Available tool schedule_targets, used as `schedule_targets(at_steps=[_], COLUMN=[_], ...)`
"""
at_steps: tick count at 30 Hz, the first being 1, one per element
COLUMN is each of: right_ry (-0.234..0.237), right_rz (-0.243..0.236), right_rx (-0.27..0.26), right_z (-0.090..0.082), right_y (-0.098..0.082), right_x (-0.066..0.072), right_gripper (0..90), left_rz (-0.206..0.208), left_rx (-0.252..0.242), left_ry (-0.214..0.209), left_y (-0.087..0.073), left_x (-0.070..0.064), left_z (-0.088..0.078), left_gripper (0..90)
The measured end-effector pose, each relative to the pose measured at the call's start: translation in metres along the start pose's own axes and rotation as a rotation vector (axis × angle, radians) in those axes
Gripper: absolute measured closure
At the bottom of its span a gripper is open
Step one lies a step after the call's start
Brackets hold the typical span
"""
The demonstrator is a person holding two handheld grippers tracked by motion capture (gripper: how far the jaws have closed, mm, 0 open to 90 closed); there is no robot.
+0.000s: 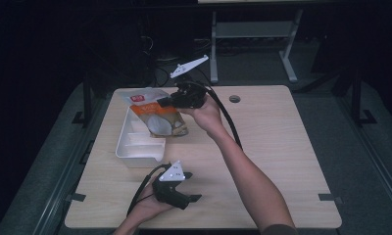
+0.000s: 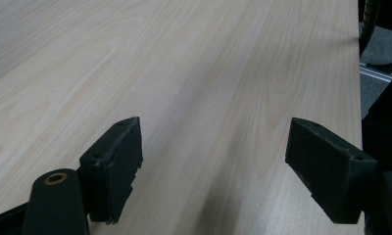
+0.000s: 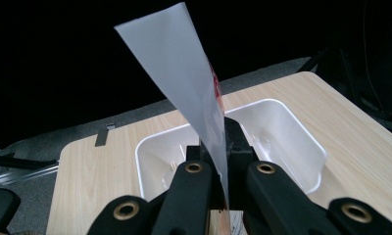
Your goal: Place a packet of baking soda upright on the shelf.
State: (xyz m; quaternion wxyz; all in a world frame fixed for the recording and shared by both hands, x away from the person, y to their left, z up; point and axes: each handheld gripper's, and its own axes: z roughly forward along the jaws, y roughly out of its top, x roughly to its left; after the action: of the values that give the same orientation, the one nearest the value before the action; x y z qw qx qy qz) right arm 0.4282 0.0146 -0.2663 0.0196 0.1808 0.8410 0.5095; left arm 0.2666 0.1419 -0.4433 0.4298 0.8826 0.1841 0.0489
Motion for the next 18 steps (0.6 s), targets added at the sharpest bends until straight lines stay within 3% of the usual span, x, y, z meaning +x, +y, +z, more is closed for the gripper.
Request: schedule_targets(at_steps=[18], right_ry=[0.043], right_rz=[-0.022], right_rx=[0.022], right_z=[0.044], right_y=[0.012], right_x=[0.005], right_gripper=[89.7], left_rz=[-0.008], left_rx=[-0.009], left_ry=[0.006], left_y=[-0.002], left_x=[0.003], left_z=[-0.003], left_gripper=[20.4])
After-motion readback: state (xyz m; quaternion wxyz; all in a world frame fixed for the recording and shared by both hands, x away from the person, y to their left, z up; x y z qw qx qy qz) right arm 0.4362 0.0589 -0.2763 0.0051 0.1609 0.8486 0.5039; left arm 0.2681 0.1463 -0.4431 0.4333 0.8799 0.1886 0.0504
